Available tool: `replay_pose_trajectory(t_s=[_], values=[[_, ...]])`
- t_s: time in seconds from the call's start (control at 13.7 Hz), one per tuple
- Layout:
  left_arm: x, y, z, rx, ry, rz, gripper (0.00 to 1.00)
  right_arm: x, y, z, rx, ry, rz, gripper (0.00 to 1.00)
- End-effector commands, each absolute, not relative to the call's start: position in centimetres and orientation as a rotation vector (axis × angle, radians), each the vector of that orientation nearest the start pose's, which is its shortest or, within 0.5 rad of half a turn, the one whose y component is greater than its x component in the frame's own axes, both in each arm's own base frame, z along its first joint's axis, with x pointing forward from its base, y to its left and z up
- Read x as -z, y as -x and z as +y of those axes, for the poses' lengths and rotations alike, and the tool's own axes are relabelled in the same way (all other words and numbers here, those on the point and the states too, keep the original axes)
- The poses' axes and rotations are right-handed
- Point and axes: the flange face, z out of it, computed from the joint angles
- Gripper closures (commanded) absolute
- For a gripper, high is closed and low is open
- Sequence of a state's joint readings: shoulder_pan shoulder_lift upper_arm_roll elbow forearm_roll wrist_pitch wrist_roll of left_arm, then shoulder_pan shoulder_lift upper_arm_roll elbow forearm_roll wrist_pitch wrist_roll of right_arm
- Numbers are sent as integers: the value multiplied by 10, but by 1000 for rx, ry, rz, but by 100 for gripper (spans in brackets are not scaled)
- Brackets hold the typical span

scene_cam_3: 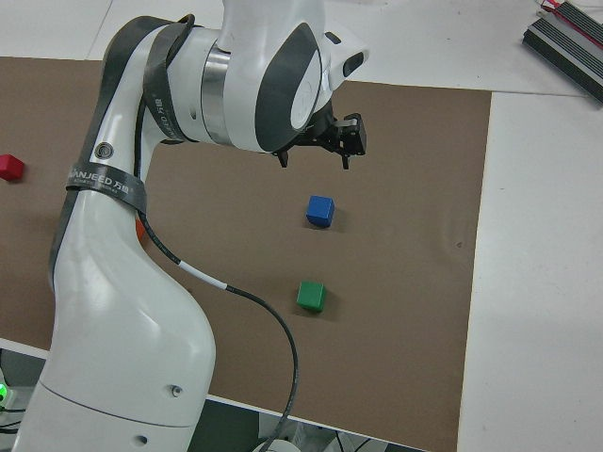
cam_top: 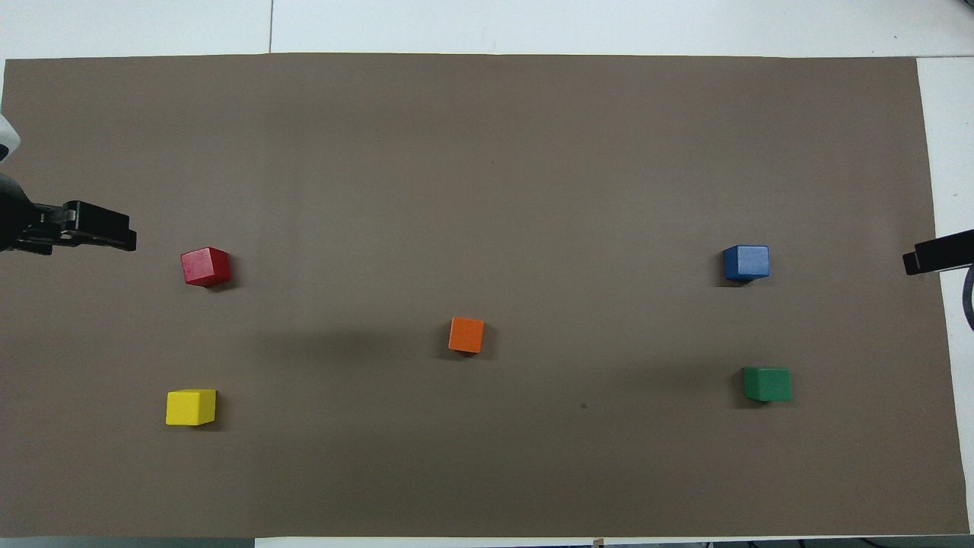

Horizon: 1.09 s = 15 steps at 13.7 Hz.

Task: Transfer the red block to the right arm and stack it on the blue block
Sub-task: 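Move the left gripper down onto the red cube and close it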

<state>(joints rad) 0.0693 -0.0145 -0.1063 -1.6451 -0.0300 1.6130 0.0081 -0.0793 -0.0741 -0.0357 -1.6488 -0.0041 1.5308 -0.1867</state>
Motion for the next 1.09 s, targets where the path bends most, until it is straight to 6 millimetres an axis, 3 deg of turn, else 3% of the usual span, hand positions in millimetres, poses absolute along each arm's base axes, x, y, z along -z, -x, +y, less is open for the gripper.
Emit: replay_pose_trajectory(t_s=[0.0, 0.36, 0.51, 0.66, 0.73, 0.88, 1.02], values=[[-604, -557, -25, -13, 3178, 58, 0, -627, -517, -64, -72, 3152, -101, 0], [-603, -559, -19, -8, 3174, 51, 0, -627, -517, -64, -74, 3152, -96, 0], [-601, -555, -25, -40, 3173, 49, 0, -626, -516, -65, -76, 3151, -91, 0], [-570, -554, -19, 7, 3171, -61, 0, -625, -516, -65, -81, 3151, -89, 0], [-546, -557, -12, 56, 3169, -58, 0, -625, -516, -65, -81, 3151, -84, 0], [-495, -571, -10, -3, 3172, -52, 0, -625, -516, -64, -81, 3151, -84, 0], [-467, -580, -3, 21, 3174, -73, 0, -626, -516, -65, -79, 3151, -89, 0]])
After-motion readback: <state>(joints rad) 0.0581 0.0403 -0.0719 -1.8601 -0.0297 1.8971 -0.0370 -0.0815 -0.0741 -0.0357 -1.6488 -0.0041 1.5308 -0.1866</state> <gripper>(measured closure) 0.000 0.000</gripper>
